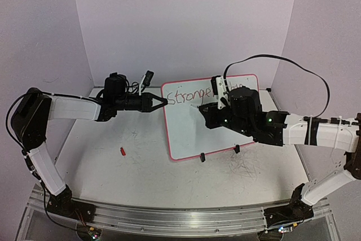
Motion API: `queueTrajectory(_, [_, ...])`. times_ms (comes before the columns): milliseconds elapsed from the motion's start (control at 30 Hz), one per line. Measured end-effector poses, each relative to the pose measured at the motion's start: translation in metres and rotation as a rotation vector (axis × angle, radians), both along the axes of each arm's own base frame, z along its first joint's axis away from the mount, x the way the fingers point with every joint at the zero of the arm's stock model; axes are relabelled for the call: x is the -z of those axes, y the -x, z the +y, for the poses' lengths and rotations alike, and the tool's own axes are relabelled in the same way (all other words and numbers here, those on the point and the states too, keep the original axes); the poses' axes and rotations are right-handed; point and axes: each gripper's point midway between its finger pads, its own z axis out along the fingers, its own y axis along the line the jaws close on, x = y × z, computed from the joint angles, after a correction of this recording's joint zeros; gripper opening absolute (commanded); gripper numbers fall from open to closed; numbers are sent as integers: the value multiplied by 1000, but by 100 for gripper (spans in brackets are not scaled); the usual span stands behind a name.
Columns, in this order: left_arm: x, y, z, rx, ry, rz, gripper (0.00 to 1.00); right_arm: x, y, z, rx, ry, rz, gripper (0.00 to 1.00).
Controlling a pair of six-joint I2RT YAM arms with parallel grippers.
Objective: Write a sentence on the whiteboard
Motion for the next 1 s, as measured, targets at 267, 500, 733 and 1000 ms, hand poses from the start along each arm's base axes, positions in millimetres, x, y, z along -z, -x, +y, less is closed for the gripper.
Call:
queueTrajectory(267, [1, 0, 0, -5, -3, 0, 0, 0, 2, 10, 14, 49, -40, 0])
queueTrajectory(500, [1, 0, 0, -4, -3, -2, 0, 20, 4, 35, -18, 105, -33, 0])
queueTrajectory(733, [1, 0, 0, -4, -3, -3, 0, 23, 10, 62, -52, 115, -43, 0])
queueTrajectory(1000, [1, 0, 0, -3, -4, -3, 0, 23, 17, 75, -56, 131, -58, 0])
